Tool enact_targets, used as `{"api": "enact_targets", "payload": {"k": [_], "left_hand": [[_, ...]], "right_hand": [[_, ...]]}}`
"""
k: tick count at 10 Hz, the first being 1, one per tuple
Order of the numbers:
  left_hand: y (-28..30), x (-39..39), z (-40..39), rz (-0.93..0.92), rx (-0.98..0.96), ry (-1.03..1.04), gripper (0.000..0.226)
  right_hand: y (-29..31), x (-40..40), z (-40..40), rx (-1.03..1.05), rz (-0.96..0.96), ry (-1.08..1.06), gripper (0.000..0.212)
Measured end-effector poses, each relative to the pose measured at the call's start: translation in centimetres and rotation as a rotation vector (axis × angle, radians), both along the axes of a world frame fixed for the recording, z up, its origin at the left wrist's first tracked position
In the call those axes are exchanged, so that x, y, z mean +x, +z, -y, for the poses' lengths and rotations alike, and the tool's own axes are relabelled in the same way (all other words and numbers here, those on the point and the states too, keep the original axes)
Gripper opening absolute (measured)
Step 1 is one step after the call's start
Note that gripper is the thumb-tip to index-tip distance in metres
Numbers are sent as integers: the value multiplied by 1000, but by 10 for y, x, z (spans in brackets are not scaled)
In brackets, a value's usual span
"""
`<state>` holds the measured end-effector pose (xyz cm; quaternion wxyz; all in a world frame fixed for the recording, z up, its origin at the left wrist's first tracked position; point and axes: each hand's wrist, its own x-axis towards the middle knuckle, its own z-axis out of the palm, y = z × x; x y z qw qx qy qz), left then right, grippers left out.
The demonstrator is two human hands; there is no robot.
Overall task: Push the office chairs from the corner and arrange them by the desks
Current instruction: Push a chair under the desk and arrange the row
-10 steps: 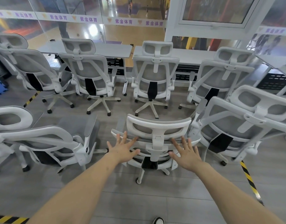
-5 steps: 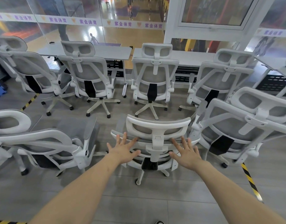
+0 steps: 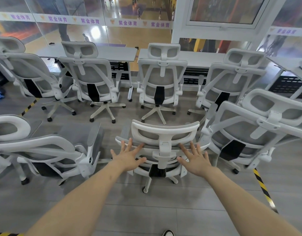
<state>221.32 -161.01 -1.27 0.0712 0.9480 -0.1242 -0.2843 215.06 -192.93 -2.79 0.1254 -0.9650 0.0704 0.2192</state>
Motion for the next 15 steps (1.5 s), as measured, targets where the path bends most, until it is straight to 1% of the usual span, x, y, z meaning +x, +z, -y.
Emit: {"api": "enact_targets", "payload": {"k": [6,8,10,12,13,14,15], "left_hand": [[-1,2,-2,8,25,-10,75],[-1,-5,1,15,7,2,75],[0,-6,2,20,39,-14,76],[10,-17,12,44,71,-36,79],[9,-33,22,70,82,-51,77],[13,-57,39,149,45,-75,63],[29,-82,72,224,-54,-148,49]], "right_hand": [[-1,-3,-5,-7,6,1,72],[-3,-6,-1,-16,21,-1,72],[-1,-10,0,-17,16,9,72],[8,-15,-1,-9,34,9,78],[16,-29,-1,17,80,-30,73],[27,-54,4,-2,162,-67,59],[44,-86,18,-22,284,-145,45]]}}
